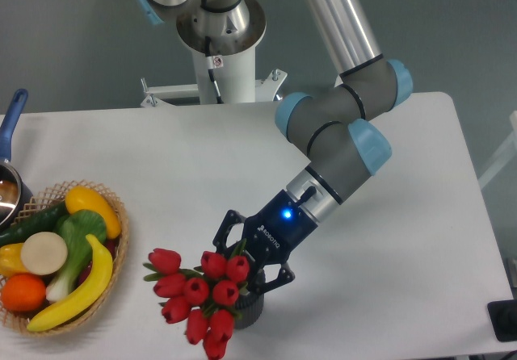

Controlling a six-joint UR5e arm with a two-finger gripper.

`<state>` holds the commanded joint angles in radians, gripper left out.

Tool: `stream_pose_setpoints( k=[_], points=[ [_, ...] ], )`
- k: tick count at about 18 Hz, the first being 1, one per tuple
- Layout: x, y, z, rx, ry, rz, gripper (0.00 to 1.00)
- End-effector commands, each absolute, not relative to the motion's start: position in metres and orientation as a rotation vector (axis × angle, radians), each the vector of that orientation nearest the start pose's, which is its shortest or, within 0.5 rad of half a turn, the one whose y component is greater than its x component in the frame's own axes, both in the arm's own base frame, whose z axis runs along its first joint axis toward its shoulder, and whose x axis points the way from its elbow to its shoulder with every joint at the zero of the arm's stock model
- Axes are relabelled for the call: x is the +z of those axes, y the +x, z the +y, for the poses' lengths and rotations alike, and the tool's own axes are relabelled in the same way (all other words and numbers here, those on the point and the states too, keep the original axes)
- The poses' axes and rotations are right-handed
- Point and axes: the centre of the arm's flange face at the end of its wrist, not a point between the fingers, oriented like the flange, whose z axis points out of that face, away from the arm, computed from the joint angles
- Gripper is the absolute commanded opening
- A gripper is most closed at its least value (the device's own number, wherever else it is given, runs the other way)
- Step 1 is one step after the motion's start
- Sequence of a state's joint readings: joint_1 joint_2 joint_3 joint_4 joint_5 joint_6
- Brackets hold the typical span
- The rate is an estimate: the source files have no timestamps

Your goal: Insert the flowers into the vase

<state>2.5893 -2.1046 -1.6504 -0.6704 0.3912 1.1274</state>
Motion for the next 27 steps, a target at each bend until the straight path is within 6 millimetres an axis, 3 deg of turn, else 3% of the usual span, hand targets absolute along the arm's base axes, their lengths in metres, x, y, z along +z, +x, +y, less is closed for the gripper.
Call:
stream_pose_setpoints(
  k=[2, 6, 9, 13, 17, 21, 27],
  points=[
    [0.296, -0.429, 0.514, -0.359, -1.942, 0.291, 1.0],
    [0.323, -0.427, 0.49, -0.289, -1.938, 0.302, 1.0],
    [0.334, -0.437, 0.471, -0.249, -1.938, 0.28, 1.0],
    [0.368, -0.451, 0.444, -0.159, -1.938, 0.265, 1.0],
    [0.389, -0.467, 0.407, 0.074, -2.172, 0.208, 1.0],
    [0.385, -0.486, 0.382, 0.258, -2.402, 0.131, 1.0],
    [0.366, -0.526, 0.32, 0.539, -2.798, -0.065, 1.0]
  ],
)
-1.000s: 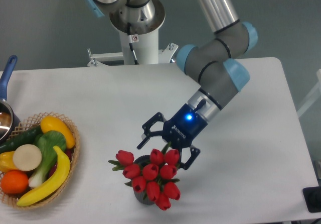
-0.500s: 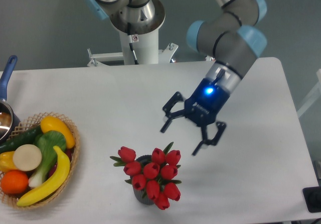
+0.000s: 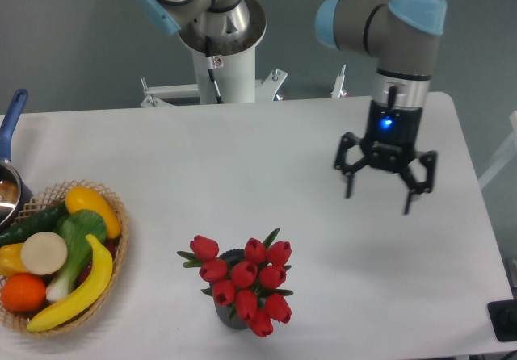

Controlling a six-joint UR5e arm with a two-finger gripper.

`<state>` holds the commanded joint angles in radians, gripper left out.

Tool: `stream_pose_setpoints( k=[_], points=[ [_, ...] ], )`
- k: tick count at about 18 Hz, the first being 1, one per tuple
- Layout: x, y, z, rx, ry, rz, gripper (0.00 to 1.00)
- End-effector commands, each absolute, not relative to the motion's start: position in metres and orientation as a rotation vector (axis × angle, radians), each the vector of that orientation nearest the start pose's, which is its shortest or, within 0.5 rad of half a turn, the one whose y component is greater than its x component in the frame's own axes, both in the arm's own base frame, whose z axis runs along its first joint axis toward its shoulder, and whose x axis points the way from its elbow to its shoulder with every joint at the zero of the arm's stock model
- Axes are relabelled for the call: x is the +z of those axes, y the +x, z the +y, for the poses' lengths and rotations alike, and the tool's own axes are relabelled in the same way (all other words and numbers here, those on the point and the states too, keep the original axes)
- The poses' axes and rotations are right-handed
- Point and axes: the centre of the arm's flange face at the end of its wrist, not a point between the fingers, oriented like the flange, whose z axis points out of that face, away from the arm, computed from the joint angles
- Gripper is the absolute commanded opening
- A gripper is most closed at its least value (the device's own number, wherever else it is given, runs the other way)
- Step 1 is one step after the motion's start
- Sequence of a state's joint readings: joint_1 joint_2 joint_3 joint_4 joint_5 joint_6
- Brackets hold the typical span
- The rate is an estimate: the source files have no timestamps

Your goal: Insert the flowers into the vase

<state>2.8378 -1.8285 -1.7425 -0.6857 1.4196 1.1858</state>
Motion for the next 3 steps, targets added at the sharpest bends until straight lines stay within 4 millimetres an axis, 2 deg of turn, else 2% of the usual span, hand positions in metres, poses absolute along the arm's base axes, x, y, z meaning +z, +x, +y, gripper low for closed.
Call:
stream_pose_setpoints(
  k=[2, 3],
  points=[
    [0.351, -0.52, 0.307, 0.525, -2.849, -0.097, 1.0],
    [0.351, -0.524, 0.295, 0.526, -2.853, -0.128, 1.0]
  ],
)
